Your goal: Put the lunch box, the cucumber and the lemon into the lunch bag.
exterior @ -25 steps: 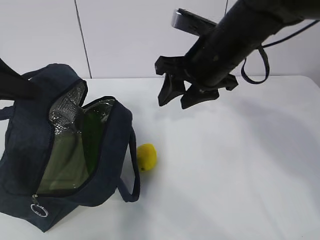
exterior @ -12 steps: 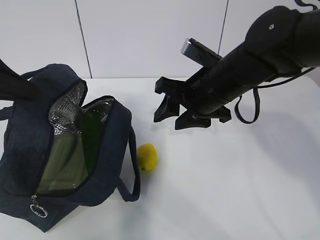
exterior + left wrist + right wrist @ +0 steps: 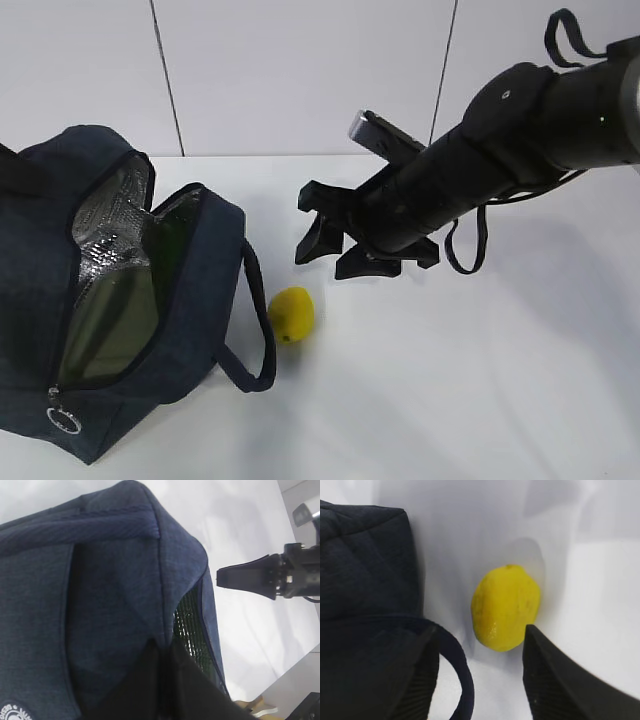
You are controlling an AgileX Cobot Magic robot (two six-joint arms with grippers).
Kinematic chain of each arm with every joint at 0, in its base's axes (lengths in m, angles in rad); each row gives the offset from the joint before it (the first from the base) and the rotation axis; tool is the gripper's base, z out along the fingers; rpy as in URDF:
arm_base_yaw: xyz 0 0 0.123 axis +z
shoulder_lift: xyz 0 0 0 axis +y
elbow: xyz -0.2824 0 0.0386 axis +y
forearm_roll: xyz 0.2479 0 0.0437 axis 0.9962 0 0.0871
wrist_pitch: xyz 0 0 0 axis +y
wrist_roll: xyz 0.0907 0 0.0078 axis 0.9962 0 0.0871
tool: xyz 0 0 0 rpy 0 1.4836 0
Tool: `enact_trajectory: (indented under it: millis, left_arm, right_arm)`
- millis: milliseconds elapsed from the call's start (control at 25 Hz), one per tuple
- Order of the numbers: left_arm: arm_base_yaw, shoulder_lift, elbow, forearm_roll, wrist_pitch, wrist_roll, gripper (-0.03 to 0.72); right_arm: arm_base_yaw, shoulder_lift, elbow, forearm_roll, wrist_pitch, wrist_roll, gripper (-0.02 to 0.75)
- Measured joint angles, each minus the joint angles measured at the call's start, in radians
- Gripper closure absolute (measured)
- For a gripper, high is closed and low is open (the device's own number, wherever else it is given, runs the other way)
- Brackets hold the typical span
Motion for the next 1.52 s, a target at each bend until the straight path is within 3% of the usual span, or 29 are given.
enact_trajectory:
  millis: [360,760,1200,1520]
  left_arm:
    - [0.0,0.0,0.0,0.0,0.004,0.0,0.687]
    - [0.0,0.0,0.0,0.0,0.004,0.0,0.687]
    - [0.0,0.0,0.0,0.0,0.004,0.0,0.687]
    - [0.0,0.0,0.0,0.0,0.004,0.0,0.687]
  right_arm:
    - [0.0,0.064,0.0,0.13,-0.003,-0.114,0.349]
    - [0.0,0.068,0.0,0.166,-0.042,-0.154,0.344]
    - [0.0,0.092,0.0,0.144,-0.074,-0.176,0.204]
    - [0.0,0.148,0.0,0.212,-0.048,-0.176,0.185]
